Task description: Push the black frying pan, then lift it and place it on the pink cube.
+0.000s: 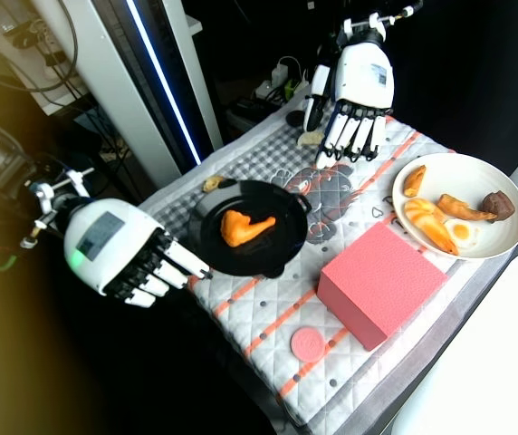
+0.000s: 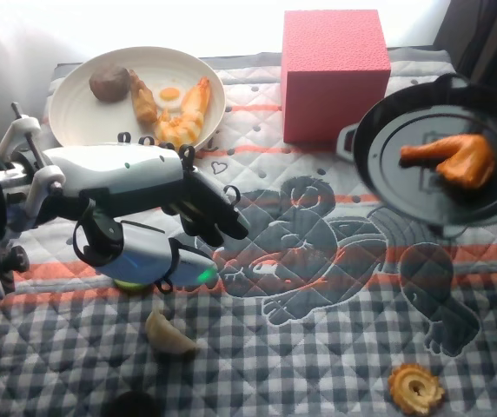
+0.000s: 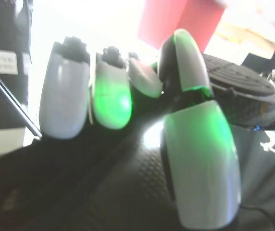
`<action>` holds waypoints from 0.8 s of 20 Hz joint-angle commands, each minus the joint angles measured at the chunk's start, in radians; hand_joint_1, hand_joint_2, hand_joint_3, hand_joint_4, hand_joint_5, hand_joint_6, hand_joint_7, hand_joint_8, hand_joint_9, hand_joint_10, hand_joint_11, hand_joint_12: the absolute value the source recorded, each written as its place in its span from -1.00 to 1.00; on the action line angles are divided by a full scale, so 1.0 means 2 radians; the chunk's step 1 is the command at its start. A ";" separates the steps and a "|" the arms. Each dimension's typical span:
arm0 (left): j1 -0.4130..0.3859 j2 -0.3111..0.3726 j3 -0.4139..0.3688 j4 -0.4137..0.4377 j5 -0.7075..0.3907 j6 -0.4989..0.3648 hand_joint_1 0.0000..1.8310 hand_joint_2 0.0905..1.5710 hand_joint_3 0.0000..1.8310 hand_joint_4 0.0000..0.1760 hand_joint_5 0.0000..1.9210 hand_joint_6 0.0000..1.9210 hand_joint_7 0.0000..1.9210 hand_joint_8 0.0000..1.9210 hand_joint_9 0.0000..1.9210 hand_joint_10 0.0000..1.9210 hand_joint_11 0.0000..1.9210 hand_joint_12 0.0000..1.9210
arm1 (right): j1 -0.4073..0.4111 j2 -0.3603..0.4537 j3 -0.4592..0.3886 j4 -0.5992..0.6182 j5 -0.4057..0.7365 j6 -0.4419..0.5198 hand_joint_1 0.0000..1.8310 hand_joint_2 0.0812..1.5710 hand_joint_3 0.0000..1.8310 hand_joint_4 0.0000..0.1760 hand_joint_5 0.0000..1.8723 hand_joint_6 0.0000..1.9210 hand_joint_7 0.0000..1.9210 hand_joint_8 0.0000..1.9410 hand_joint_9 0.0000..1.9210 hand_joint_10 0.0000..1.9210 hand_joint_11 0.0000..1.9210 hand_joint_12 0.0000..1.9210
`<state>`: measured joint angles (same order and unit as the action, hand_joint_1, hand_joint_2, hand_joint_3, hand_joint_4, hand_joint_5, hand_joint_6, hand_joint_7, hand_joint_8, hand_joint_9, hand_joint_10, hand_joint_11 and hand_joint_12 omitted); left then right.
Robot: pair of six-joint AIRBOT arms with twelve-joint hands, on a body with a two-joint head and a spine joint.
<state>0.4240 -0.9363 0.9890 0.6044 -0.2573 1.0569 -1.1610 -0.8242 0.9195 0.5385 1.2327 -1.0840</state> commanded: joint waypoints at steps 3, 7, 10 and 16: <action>-0.004 0.005 0.002 -0.010 -0.043 -0.003 -0.22 0.58 -1.00 -1.00 -0.26 -1.00 -0.15 -0.93 -0.48 -0.12 -0.89 0.73 | 0.025 0.012 0.002 -0.011 0.067 0.003 0.67 0.63 -1.00 -1.00 0.34 1.00 0.60 1.00 0.75 1.00 0.75 1.00; -0.004 0.005 0.002 -0.010 -0.043 -0.003 -0.25 0.58 -1.00 -1.00 -0.28 -1.00 -0.13 -0.92 -0.49 0.03 -0.85 0.81 | 0.061 0.016 0.015 -0.017 0.039 0.003 0.68 0.60 -1.00 -1.00 0.32 1.00 0.58 1.00 0.73 1.00 0.75 1.00; -0.004 0.004 0.003 -0.010 -0.044 -0.004 -0.26 0.59 -1.00 -1.00 -0.28 -1.00 -0.16 -0.94 -0.50 -0.07 -0.85 0.74 | 0.107 0.002 0.044 -0.026 -0.014 0.003 0.71 0.56 -1.00 -1.00 0.32 1.00 0.54 1.00 0.71 1.00 0.74 1.00; -0.001 0.003 0.007 -0.010 -0.048 -0.014 -0.32 0.61 -1.00 -1.00 -0.29 -1.00 -0.17 -0.95 -0.51 -0.04 -0.85 0.78 | 0.194 -0.053 0.113 -0.033 -0.111 -0.006 0.61 0.57 -1.00 -1.00 0.35 1.00 0.58 1.00 0.73 1.00 0.74 1.00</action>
<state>0.4290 -0.9363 1.0016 0.6010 -0.2615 1.0382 -0.7807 -0.9405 1.1412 0.4850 0.9096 -1.0981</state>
